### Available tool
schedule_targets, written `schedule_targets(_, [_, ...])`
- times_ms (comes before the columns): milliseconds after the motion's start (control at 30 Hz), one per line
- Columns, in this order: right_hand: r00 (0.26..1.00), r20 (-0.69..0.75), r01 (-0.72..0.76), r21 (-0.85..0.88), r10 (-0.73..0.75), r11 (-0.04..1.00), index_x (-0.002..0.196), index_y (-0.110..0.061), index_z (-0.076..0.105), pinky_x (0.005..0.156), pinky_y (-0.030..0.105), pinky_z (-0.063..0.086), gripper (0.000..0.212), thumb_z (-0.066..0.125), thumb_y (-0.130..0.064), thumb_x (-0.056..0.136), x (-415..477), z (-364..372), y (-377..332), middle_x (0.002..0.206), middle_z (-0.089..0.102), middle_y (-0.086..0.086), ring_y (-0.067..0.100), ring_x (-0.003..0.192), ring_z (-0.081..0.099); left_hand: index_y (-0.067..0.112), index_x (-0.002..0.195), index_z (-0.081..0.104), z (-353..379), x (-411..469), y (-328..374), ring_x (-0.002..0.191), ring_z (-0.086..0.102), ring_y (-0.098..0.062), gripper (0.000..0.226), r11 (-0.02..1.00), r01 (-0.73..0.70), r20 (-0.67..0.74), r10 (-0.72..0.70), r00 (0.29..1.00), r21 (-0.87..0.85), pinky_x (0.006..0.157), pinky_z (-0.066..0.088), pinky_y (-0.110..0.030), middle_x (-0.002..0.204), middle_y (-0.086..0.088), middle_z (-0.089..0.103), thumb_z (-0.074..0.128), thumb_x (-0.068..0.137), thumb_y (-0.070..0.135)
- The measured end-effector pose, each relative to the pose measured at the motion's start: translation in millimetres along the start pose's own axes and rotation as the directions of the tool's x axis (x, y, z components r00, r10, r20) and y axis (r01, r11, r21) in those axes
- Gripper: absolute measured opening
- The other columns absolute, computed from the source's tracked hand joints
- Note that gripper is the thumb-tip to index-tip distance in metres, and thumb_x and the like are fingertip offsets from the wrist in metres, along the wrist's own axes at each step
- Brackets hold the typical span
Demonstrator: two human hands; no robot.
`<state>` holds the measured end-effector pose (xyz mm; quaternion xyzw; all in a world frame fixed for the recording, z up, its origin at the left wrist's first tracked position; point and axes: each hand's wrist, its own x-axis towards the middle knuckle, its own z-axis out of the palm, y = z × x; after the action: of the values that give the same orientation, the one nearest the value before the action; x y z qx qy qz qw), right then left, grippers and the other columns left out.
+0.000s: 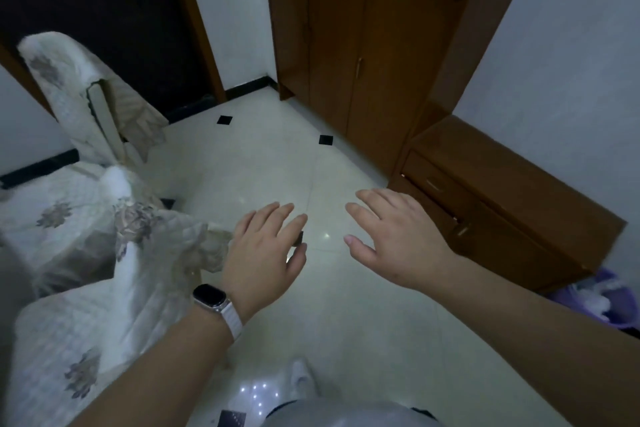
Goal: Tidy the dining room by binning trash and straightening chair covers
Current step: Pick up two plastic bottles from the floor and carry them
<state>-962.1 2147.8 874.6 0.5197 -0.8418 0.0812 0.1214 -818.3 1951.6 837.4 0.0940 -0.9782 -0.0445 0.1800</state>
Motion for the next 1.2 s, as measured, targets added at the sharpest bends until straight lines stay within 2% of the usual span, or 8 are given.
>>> schedule_targets(133, [1.000,0.008,0.009,-0.014,-0.009,1.000,0.121,-0.013,0.065,0.093,0.042,0.043,0.051,0.044,-0.049,0.092,65,8,17,0.126,0.062,0.011,0.031,0.116,0.056,0.014,0.122,0.064,0,56,-43,0.123,0.055,-0.034,0.039,1.000,-0.006,-0.043,0.006,0.999,0.000,0.099,0.043,-0.048,0.130,-0.011,0.061,0.057,0.087,0.032])
schedule_targets(267, [0.999,0.001,0.054,-0.035,-0.054,0.998,0.121,-0.013,0.064,0.093,0.042,0.044,0.048,0.045,-0.047,0.093,116,19,37,0.126,0.062,0.010,0.030,0.115,0.057,0.013,0.120,0.066,2,107,-61,0.121,0.054,-0.032,0.037,0.999,-0.041,-0.170,0.037,0.985,-0.020,0.098,0.043,-0.047,0.129,-0.011,0.062,0.061,0.087,0.029])
schedule_targets(533, [0.995,-0.047,0.097,0.091,-0.093,0.991,0.120,-0.012,0.064,0.092,0.044,0.044,0.047,0.048,-0.046,0.092,217,74,113,0.125,0.062,0.012,0.033,0.114,0.056,0.014,0.118,0.067,43,204,-97,0.119,0.057,-0.032,0.036,0.997,0.029,-0.096,-0.023,0.995,0.065,0.096,0.036,-0.040,0.127,-0.010,0.063,0.061,0.085,0.028])
schedule_targets(733, [0.989,-0.046,0.142,0.141,-0.137,0.980,0.120,-0.013,0.065,0.095,0.039,0.035,0.050,0.042,-0.048,0.092,306,94,188,0.124,0.063,0.010,0.031,0.114,0.056,0.017,0.120,0.066,58,305,-107,0.120,0.057,-0.031,0.038,0.982,0.131,-0.060,-0.124,0.990,0.136,0.093,0.040,-0.043,0.130,-0.009,0.062,0.057,0.087,0.032])
schedule_targets(900, [0.972,-0.057,0.234,0.176,-0.227,0.956,0.120,-0.013,0.065,0.094,0.041,0.041,0.050,0.042,-0.047,0.092,372,101,245,0.122,0.063,0.009,0.030,0.113,0.056,0.018,0.127,0.062,63,374,-116,0.120,0.054,-0.029,0.044,0.944,0.287,-0.099,-0.274,0.957,0.161,0.093,0.044,-0.045,0.130,-0.006,0.061,0.053,0.088,0.035])
schedule_targets(1033, [0.974,-0.024,0.226,0.225,-0.227,0.948,0.122,-0.013,0.064,0.093,0.040,0.039,0.051,0.041,-0.048,0.093,409,116,266,0.123,0.062,0.009,0.029,0.113,0.055,0.018,0.126,0.062,79,393,-131,0.119,0.054,-0.029,0.044,0.919,0.368,-0.084,-0.359,0.930,0.143,0.093,0.045,-0.045,0.129,-0.006,0.061,0.054,0.087,0.036])
schedule_targets(1200, [0.971,-0.011,0.232,0.251,-0.237,0.940,0.121,-0.014,0.064,0.092,0.040,0.043,0.052,0.041,-0.049,0.091,459,138,268,0.124,0.063,0.008,0.028,0.113,0.056,0.020,0.124,0.064,94,416,-169,0.118,0.054,-0.029,0.044,0.887,0.436,-0.061,-0.432,0.900,0.155,0.092,0.044,-0.044,0.130,-0.005,0.061,0.051,0.087,0.040])
